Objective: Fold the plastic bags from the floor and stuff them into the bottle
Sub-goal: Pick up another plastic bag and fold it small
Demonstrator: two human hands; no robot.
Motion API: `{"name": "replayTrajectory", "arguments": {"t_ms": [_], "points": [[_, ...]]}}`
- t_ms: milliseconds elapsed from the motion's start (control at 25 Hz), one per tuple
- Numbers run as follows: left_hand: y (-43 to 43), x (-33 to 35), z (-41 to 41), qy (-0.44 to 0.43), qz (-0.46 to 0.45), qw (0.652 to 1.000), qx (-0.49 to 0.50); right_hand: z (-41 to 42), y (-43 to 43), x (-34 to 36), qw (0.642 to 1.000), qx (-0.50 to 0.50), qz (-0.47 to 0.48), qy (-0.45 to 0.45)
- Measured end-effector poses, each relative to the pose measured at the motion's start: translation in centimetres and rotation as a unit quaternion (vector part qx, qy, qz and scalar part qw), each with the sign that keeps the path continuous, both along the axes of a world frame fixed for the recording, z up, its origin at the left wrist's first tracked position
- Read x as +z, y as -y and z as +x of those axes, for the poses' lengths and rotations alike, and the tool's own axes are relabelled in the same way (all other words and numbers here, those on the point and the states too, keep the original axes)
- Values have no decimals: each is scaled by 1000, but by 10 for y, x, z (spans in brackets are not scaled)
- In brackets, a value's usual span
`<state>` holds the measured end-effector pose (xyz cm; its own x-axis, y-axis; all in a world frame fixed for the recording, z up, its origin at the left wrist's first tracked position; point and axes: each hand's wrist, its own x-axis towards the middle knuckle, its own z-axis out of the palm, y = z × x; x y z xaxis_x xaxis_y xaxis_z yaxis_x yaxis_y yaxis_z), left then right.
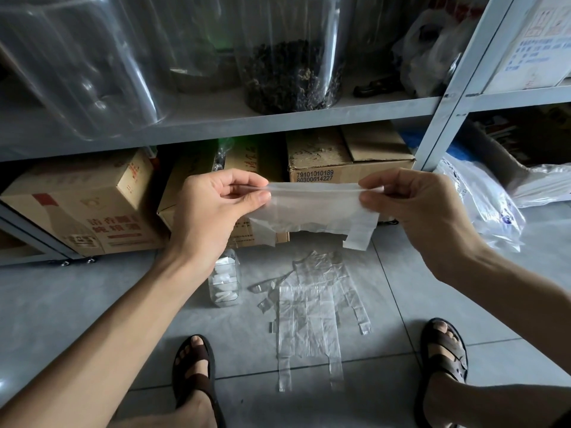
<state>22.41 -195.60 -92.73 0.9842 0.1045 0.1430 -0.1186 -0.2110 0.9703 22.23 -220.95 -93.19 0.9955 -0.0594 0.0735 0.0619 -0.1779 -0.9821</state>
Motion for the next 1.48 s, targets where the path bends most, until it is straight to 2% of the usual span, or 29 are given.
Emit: {"name": "replayTrajectory", "arguments": {"t_ms": [480,640,840,960,1080,1480], "points": [[1,-4,3,61,66,996,9,0,2,1,999,-15,-9,43],[0,-5,5,71,85,994,21,0,1,3,997,-23,-33,62],[-2,-3,6,91,153,983,38,3,5,-1,993,-27,-89,71],[-1,-1,6,70,106,992,5,4,5,-2,997,9,-63,53],[1,1,4,64,103,993,-4,4,4,-1,997,28,-49,48],[-1,1,6,40,61,997,-23,7,6,-3,998,26,-22,51]]}}
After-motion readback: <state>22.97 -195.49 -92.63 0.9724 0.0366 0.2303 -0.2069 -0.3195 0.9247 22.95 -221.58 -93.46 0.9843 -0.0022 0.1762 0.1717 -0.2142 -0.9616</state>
